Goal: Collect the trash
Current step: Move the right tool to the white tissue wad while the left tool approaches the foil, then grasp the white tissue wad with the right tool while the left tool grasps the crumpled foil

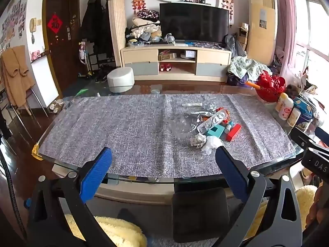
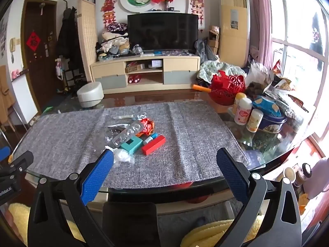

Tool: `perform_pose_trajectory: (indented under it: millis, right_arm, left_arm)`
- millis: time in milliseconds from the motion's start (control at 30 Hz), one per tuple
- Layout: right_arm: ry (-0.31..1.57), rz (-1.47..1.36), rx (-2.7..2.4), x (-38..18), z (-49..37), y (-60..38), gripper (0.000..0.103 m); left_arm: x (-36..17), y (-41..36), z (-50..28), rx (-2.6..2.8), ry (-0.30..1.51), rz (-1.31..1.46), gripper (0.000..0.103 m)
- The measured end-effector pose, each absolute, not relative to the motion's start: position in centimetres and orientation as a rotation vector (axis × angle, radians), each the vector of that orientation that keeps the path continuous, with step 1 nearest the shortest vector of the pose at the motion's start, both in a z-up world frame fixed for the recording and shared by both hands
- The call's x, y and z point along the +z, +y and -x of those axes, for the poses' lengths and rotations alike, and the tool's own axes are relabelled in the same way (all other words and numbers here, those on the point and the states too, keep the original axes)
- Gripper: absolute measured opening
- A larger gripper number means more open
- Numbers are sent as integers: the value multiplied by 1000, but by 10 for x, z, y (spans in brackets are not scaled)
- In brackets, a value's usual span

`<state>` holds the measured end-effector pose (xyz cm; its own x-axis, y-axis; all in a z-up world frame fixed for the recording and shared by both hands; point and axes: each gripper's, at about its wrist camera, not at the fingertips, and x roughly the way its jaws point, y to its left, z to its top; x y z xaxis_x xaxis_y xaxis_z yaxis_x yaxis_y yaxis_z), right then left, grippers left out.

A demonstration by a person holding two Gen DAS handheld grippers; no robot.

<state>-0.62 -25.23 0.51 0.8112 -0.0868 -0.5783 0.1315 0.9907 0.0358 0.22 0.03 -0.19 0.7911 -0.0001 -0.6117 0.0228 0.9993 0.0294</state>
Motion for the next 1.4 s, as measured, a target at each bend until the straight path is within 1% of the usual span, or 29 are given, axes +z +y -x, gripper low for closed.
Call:
perform_pose_trajectory:
  millis: [367, 567, 600, 800, 867, 900, 933, 967, 1100, 1300, 1333, 1400]
  right_arm:
    - [697, -111, -91, -27, -23, -256, 100]
    - [764, -114, -85, -51, -47, -258, 100]
    - [779, -107, -72, -56, -53, -255, 100]
    - [868, -142, 64, -82, -87, -241, 73]
    - [896, -156, 101, -92, -98, -236, 60]
    - [907, -162, 114, -96, -103, -234, 58]
    - [919, -164, 129, -100, -109, -231, 54]
    - [924, -159, 136, -103, -113, -227, 52]
    - [948, -159, 173, -111, -133, -216, 52]
    - [982, -150, 224, -124, -151, -198, 52]
    - [993, -146, 232, -128, -154, -196, 50]
    - [1020, -148, 244, -137, -159, -192, 43]
  left_arm:
    - [-32, -4, -34, -14, 727, -58, 95]
    - [-55, 5, -57, -27, 789, -63, 95]
    - [-58, -1, -60, -28, 824, -72, 95]
    - [-81, -3, -85, -39, 847, -67, 95]
    - [-87, -3, -93, -46, 851, -65, 94]
    - [-90, -3, -98, -49, 855, -68, 92]
    - [-93, -5, -101, -59, 861, -57, 90]
    - [-97, -5, -105, -58, 867, -73, 89]
    - [-113, -10, -117, -89, 919, -79, 82]
    - [-129, -6, -132, -82, 969, -124, 81]
    - [-130, -7, -134, -82, 973, -125, 81]
    - [-133, -6, -137, -80, 977, -136, 81]
